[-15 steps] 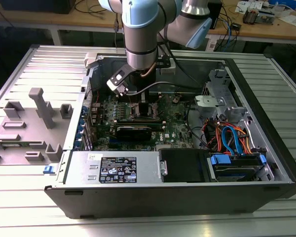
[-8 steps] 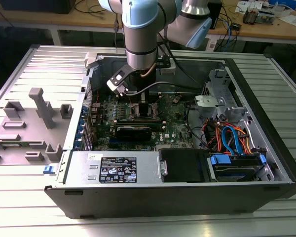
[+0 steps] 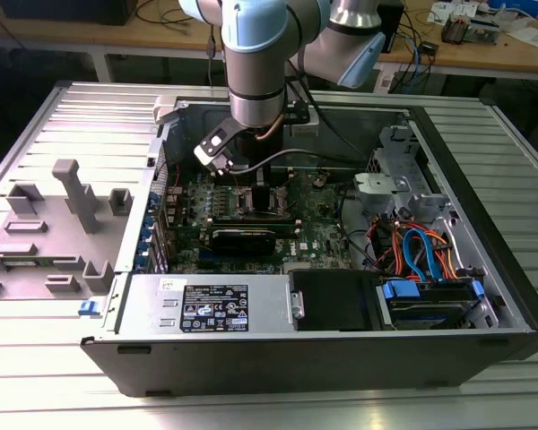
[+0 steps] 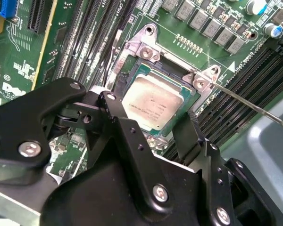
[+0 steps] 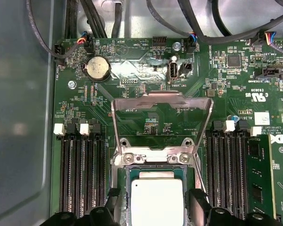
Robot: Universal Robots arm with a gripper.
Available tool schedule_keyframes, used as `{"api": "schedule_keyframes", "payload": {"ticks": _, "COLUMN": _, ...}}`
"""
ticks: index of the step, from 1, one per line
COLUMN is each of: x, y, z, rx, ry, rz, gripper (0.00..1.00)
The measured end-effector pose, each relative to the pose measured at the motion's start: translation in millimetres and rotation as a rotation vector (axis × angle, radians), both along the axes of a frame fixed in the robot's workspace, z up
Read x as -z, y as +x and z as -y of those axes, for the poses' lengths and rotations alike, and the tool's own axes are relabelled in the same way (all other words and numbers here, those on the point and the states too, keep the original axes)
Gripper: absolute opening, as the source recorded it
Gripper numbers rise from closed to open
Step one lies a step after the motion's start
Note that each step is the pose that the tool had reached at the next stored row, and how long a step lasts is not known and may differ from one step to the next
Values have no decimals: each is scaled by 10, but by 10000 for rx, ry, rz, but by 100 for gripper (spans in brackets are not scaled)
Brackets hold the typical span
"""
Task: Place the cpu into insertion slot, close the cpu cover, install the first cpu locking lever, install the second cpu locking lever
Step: 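Place the cpu into insertion slot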
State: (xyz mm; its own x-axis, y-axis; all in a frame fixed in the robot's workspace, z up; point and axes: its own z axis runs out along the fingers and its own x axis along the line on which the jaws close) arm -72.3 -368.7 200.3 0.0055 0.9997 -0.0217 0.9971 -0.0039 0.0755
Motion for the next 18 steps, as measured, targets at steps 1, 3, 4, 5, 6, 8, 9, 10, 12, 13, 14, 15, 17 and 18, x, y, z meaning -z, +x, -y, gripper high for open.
{"api": "schedule_keyframes", "payload": {"ticks": 1, "x": -9, "y": 0, "z": 0, "rx": 0, "ry": 0, "rz": -4, "gripper": 67}}
{"api": "schedule_keyframes", "payload": {"ticks": 3, "x": -31, "y": 0, "z": 0, "rx": 0, "ry": 1, "rz": -16, "gripper": 67}}
{"api": "schedule_keyframes", "payload": {"ticks": 4, "x": -49, "y": 0, "z": 0, "rx": 0, "ry": 2, "rz": -26, "gripper": 67}}
{"api": "schedule_keyframes", "payload": {"ticks": 5, "x": -79, "y": 0, "z": 0, "rx": 0, "ry": 2, "rz": -50, "gripper": 67}}
{"api": "schedule_keyframes", "payload": {"ticks": 6, "x": -104, "y": 0, "z": 0, "rx": 0, "ry": 1, "rz": -67, "gripper": 67}}
{"api": "schedule_keyframes", "payload": {"ticks": 8, "x": -131, "y": 0, "z": 0, "rx": 0, "ry": 1, "rz": -96, "gripper": 67}}
{"api": "schedule_keyframes", "payload": {"ticks": 9, "x": -142, "y": 0, "z": 0, "rx": 1, "ry": 2, "rz": -104, "gripper": 66}}
{"api": "schedule_keyframes", "payload": {"ticks": 10, "x": -150, "y": 1, "z": 0, "rx": 0, "ry": 1, "rz": -111, "gripper": 66}}
{"api": "schedule_keyframes", "payload": {"ticks": 12, "x": -150, "y": 1, "z": -1, "rx": 0, "ry": 2, "rz": -111, "gripper": 59}}
{"api": "schedule_keyframes", "payload": {"ticks": 13, "x": -150, "y": 1, "z": -1, "rx": 0, "ry": 3, "rz": -111, "gripper": 59}}
{"api": "schedule_keyframes", "payload": {"ticks": 14, "x": -151, "y": 1, "z": 0, "rx": 0, "ry": 2, "rz": -112, "gripper": 59}}
{"api": "schedule_keyframes", "payload": {"ticks": 15, "x": -151, "y": 1, "z": 0, "rx": 0, "ry": 1, "rz": -112, "gripper": 59}}
{"api": "schedule_keyframes", "payload": {"ticks": 17, "x": -155, "y": 0, "z": 0, "rx": 0, "ry": -1, "rz": -114, "gripper": 59}}
{"api": "schedule_keyframes", "payload": {"ticks": 18, "x": -161, "y": 0, "z": 1, "rx": 0, "ry": -3, "rz": -115, "gripper": 59}}
